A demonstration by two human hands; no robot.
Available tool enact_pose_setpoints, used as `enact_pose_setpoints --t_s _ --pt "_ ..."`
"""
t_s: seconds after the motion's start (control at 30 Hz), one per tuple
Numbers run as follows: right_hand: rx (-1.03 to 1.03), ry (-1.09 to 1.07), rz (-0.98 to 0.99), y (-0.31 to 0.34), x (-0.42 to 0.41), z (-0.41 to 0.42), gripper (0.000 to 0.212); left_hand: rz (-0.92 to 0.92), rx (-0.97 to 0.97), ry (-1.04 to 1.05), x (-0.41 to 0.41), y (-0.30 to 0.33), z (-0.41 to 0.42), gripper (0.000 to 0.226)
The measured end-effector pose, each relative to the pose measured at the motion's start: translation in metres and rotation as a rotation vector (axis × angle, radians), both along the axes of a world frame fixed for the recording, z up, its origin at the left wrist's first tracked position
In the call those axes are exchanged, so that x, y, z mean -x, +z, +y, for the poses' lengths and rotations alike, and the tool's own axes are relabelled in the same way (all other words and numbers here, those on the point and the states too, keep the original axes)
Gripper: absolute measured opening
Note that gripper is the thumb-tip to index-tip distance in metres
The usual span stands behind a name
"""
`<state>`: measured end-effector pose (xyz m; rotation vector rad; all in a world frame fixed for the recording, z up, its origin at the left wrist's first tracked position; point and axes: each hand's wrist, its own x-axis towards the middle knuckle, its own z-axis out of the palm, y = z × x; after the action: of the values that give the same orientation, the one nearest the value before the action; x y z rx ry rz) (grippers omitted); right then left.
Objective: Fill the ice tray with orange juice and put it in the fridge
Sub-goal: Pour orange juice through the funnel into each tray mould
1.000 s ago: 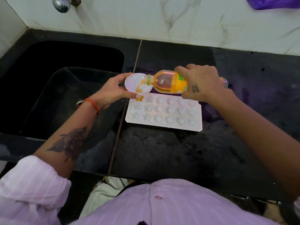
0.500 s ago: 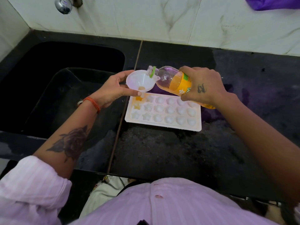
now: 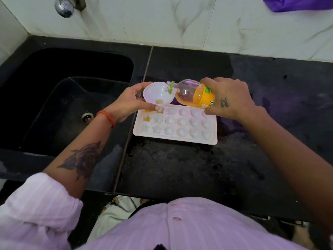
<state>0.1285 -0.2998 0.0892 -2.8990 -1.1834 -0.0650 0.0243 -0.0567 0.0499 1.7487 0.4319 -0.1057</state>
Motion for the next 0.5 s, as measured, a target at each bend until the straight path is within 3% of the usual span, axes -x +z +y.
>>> enact_pose_setpoints --t_s 0.5 --pt "0.07 0.012 -0.096 0.0058 0.0011 -0.0028 0.069 0.003 -0.051 0.002 -0.0016 -0.0034 -0.0067 0.073"
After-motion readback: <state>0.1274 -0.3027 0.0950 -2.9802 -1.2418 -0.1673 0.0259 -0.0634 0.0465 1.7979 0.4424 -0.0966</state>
